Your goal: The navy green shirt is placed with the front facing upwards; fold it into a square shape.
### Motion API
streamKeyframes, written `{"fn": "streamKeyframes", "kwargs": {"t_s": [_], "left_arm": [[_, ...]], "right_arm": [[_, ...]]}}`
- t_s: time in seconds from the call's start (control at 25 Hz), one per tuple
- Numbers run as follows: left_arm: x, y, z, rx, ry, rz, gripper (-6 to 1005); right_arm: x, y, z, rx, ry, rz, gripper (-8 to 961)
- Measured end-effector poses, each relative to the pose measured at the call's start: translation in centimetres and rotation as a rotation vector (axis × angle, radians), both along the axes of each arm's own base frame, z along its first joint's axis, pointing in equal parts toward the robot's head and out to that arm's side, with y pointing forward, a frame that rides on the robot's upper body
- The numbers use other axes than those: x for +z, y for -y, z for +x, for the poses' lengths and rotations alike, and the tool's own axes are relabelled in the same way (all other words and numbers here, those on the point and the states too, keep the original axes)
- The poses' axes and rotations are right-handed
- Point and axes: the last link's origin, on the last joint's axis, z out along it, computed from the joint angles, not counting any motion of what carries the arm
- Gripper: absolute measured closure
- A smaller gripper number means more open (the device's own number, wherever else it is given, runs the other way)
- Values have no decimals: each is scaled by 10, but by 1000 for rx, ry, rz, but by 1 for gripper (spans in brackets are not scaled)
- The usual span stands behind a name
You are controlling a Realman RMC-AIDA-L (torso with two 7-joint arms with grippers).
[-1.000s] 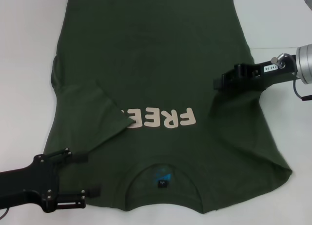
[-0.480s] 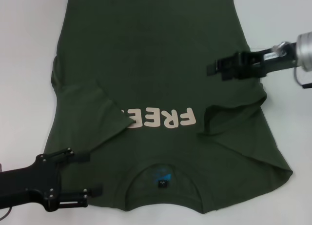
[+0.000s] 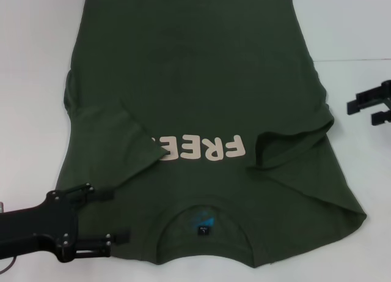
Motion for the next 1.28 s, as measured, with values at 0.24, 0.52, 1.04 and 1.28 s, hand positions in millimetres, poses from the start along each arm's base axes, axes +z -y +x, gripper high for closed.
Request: {"fn": "streamKeyframes", "kwargs": {"t_s": [0.24,0.52,1.04,1.28], "left_arm": [[-1,-2,3,-6,1,-8,66],[0,-4,4,-9,2,-6,67],[-1,-5,5,-13,0,-10,68],[-1,-4,5,-13,0,-10,68]], "right_arm": [[-8,-3,6,-18,64,13,215],[-32,-17,-5,17,62,48,214],[-61,-21,-7,14,59,55,213],[-71,-20,-4,8,61,62,213]]}}
